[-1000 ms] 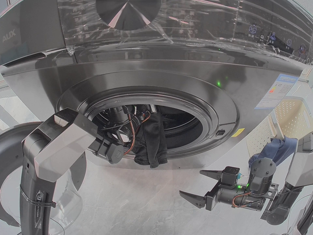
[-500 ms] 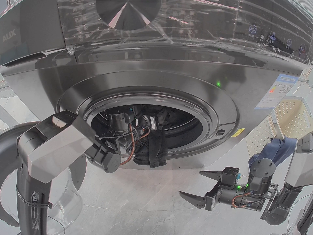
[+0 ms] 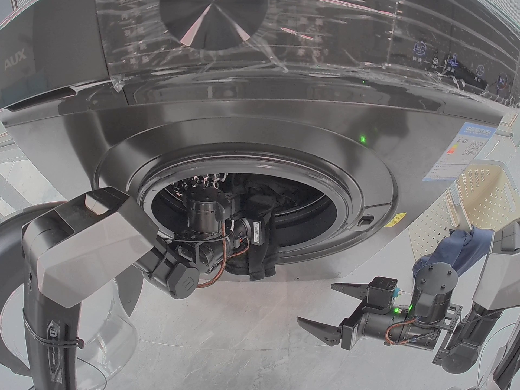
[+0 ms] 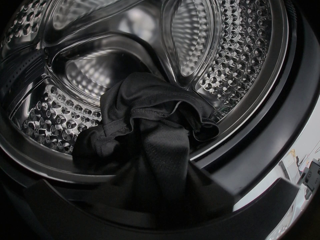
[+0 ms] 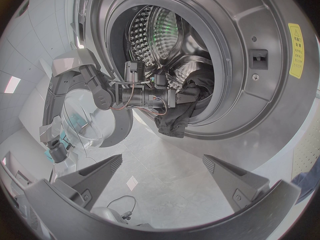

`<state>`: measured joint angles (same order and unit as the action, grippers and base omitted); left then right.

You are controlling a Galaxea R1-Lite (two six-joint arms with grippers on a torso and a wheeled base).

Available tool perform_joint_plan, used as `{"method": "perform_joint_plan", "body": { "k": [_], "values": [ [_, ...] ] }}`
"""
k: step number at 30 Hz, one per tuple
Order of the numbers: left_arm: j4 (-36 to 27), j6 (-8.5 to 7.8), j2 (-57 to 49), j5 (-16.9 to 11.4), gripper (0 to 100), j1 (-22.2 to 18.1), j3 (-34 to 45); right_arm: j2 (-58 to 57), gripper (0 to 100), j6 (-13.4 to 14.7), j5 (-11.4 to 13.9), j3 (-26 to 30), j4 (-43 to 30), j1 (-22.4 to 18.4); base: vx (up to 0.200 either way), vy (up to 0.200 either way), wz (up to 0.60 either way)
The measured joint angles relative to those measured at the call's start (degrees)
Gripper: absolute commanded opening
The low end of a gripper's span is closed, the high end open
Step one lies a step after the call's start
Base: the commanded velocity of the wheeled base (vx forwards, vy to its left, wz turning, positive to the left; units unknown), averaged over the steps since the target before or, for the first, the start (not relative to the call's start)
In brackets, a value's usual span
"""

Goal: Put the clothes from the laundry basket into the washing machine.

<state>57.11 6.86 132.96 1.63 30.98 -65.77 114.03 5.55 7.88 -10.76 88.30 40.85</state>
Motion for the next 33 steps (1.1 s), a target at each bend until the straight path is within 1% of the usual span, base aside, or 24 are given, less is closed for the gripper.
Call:
{"method": "perform_joint_plan", "body": {
  "k": [5,9,12,15,18,23,24,33],
  "values": [
    [-0.93,0.09,0.72,0.06,0,-0.09,-2.76,0.00,100,0.00,0.00,-0.17,0.00,0.00,0.000,0.000,0.00],
    [-0.51,0.33,1.55,0.68,0,-0.13,-6.42,0.00,100,0.02,0.02,-0.39,0.02,0.00,0.000,0.000,0.00],
    [0.39,1.05,2.62,1.82,0,-0.35,-10.22,0.00,100,0.00,0.02,-0.50,0.00,0.00,0.000,0.000,0.00],
    [1.97,2.16,4.06,3.12,0,-0.63,-15.24,0.00,100,0.00,0.00,-0.63,0.00,-0.01,0.000,0.000,0.00],
    [3.89,2.90,5.92,4.63,0,-1.11,-20.89,0.00,100,0.00,0.00,-0.76,0.02,-0.04,0.000,0.000,0.00],
    [6.22,3.47,8.58,6.55,0,-1.99,-27.67,0.05,100,0.00,-0.02,-0.87,0.00,-0.06,0.000,0.000,0.00],
    [6.58,3.51,9.02,6.77,100,-2.26,-28.59,0.05,100,0.00,-0.05,-0.87,0.00,-0.06,0.000,0.000,0.00],
    [7.29,3.72,10.58,6.85,100,-2.56,-30.37,0.11,100,-0.02,-0.05,-0.87,0.00,-0.01,0.000,0.000,0.00]
  ]
}}
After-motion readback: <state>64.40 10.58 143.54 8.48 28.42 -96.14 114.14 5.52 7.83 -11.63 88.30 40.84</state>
